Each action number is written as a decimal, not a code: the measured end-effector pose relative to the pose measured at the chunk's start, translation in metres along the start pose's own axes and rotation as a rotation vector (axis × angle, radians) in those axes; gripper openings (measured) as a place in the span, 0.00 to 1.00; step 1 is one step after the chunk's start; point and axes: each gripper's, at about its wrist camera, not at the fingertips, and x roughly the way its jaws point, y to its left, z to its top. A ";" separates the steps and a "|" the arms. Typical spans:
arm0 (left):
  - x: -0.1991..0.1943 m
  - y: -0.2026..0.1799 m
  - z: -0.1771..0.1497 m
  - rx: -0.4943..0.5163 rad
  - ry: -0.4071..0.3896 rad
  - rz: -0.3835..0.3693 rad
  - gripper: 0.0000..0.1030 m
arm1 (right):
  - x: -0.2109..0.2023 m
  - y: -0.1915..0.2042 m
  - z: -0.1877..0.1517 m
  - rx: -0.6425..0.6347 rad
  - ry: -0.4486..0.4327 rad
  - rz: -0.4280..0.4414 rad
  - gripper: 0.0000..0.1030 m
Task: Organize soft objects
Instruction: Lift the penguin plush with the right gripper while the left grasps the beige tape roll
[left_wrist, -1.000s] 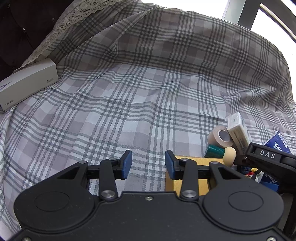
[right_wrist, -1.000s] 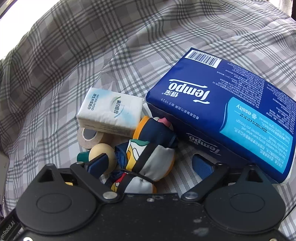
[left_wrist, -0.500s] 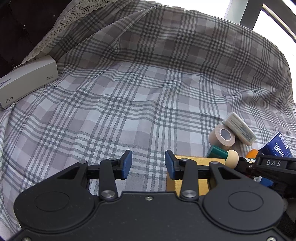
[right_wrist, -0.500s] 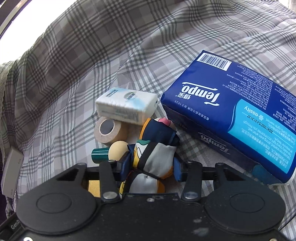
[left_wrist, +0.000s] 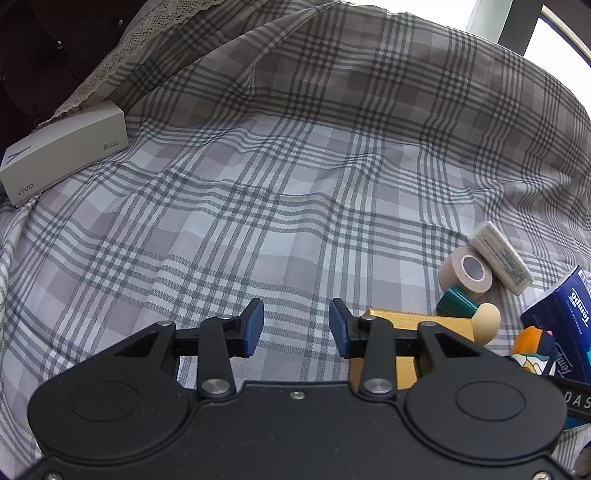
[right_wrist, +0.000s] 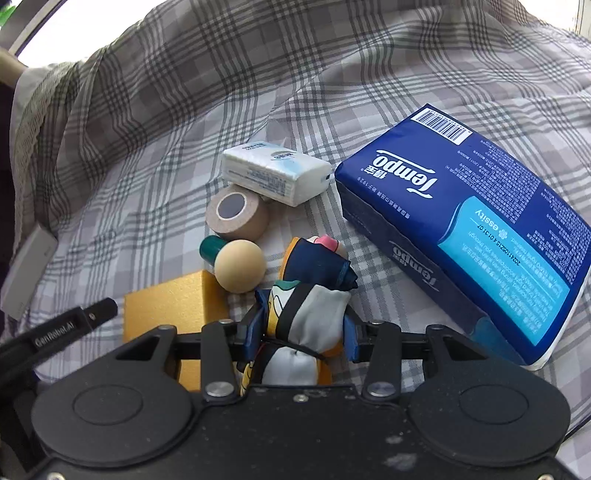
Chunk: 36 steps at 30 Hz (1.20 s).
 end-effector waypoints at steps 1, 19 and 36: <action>0.000 0.000 0.000 0.000 -0.002 0.001 0.39 | 0.004 0.000 -0.001 -0.015 0.004 -0.011 0.42; -0.001 -0.012 0.002 0.023 0.013 -0.036 0.39 | -0.024 -0.015 -0.002 -0.092 -0.048 0.109 0.40; 0.006 -0.123 0.036 0.207 0.051 -0.117 0.42 | -0.087 -0.112 0.073 0.120 -0.405 0.167 0.41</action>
